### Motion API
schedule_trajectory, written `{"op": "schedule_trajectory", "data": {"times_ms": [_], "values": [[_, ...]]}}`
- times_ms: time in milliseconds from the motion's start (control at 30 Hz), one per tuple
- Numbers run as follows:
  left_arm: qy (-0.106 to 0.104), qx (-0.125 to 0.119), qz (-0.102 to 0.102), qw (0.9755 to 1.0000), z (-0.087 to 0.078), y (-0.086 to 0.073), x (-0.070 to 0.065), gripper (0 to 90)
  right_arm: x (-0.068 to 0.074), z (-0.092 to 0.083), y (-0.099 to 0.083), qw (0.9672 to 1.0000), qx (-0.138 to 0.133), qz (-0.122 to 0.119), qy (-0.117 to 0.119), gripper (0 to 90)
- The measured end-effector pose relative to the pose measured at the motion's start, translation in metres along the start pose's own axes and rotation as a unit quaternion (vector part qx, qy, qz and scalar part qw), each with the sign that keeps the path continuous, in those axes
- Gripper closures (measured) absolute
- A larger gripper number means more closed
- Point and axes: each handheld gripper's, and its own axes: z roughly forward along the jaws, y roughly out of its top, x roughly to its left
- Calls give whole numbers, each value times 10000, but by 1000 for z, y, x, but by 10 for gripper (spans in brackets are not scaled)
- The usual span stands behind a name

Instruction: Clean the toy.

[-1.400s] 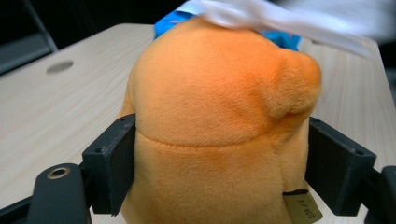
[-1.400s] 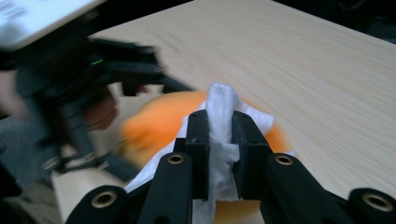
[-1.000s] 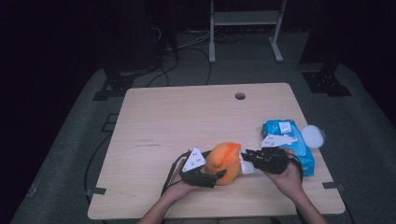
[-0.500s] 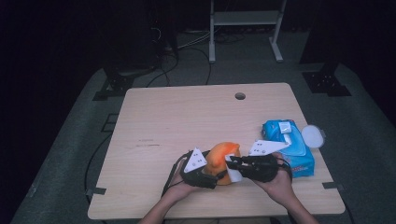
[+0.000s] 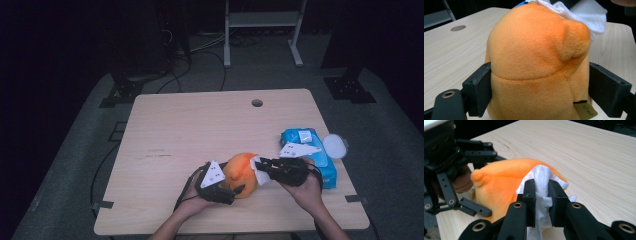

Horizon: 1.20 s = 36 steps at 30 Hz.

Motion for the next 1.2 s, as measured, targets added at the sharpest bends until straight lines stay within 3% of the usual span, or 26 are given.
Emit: {"op": "schedule_trajectory", "data": {"times_ms": [67,100,267,333,433,600,667,700,733,767,867,933,967,1000,1033,1100,1133,1200], "values": [[-23,1,80,10000,0,0,-2,150,3,-3,3,9999,-98,40,114,770],[-30,5,202,9998,1,1,-5,150,10,-5,8,9994,-199,-14,281,769],[-9,38,332,9994,0,2,-8,147,19,1,11,9992,-56,-249,306,768],[-39,20,279,9996,-1,3,-4,128,16,6,6,9992,43,-250,320,767],[-92,-28,45,9999,-3,2,3,86,4,3,2,9995,128,-68,285,767],[-115,11,-89,9999,2,-2,4,51,1,1,1,9995,141,-7,299,767],[-123,31,-24,9999,3,-3,3,67,3,1,2,9995,143,-42,282,767],[-111,30,-8,9999,2,-3,2,158,5,1,3,9995,108,-15,287,769],[-73,72,53,9999,0,-1,2,158,5,1,3,9995,108,-15,287,769],[9,95,209,9997,-4,5,0,247,7,-1,5,9995,41,-10,310,769],[108,102,376,9992,-9,12,-1,284,8,-4,8,9993,-63,41,370,770],[221,100,549,9982,-16,20,0,300,8,-7,10,9985,-191,132,487,771],[410,117,719,9965,-23,29,0,309,9,-10,14,9966,-342,264,698,771],[410,117,719,9965,-23,29,0,311,9,-10,14,9966,-342,264,698,771],[607,248,987,9930,-26,33,-2,311,10,-11,16,9958,-421,285,767,771],[801,475,1309,9870,-25,35,-6,310,14,-10,19,9936,-521,340,942,771],[812,596,1374,9854,-22,34,-9,306,17,-9,20,9937,-527,293,947,771],[585,833,1358,9855,-12,26,-15,244,22,0,19,9950,-403,171,898,770]]}}
